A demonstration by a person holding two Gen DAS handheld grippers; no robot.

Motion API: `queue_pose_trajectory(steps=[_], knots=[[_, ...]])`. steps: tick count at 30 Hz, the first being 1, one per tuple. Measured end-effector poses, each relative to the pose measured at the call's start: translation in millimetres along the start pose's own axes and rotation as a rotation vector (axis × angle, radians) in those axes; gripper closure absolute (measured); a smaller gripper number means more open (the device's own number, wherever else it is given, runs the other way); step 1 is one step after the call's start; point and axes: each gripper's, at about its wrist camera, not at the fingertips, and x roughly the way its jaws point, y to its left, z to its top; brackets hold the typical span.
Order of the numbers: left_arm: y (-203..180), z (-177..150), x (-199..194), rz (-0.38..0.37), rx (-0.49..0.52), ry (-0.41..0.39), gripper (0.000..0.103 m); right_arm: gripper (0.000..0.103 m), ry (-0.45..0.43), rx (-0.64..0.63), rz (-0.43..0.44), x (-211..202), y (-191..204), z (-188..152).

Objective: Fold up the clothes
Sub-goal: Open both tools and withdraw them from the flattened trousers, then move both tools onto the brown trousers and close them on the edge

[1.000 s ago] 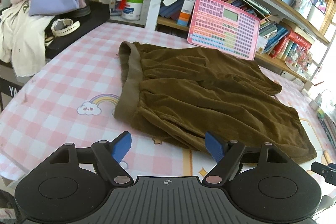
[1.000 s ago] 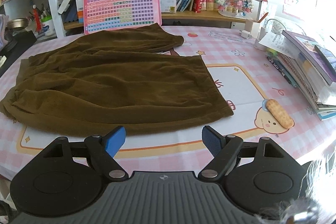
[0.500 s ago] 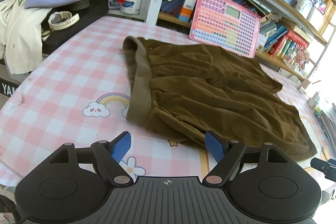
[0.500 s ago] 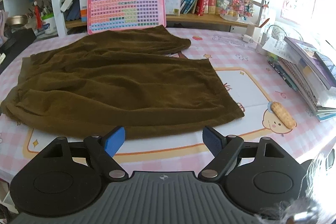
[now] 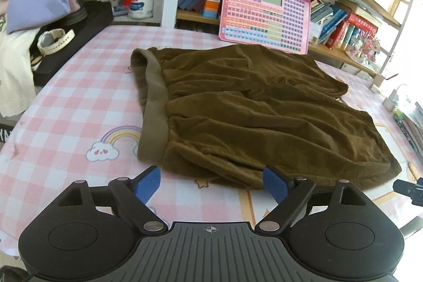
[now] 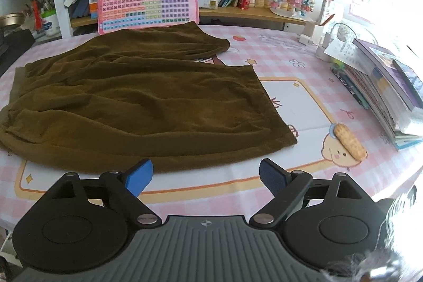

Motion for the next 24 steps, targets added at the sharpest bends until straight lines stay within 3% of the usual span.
queue_pose_trajectory(steps=[12,16,20,24], knots=[[-7.6,47.9,31.7,0.045,-0.028,0.010,0.016,0.015,0.014,-0.133,0.150,54.9,-50.1,66.3],[-11.1,76.2,51.2,0.071,-0.031,0.002,0.016,0.015,-0.005,-0.187,0.244,86.3,-71.8,109.3],[-6.5,108.0,79.6,0.033,-0.070,0.032,0.016,0.015,-0.022,-0.260,0.317,125.0,-89.2,162.3],[-6.6,136.2,108.9,0.080,-0.022,0.025,0.016,0.015,-0.047,-0.365,0.387,170.5,-100.3,219.6]])
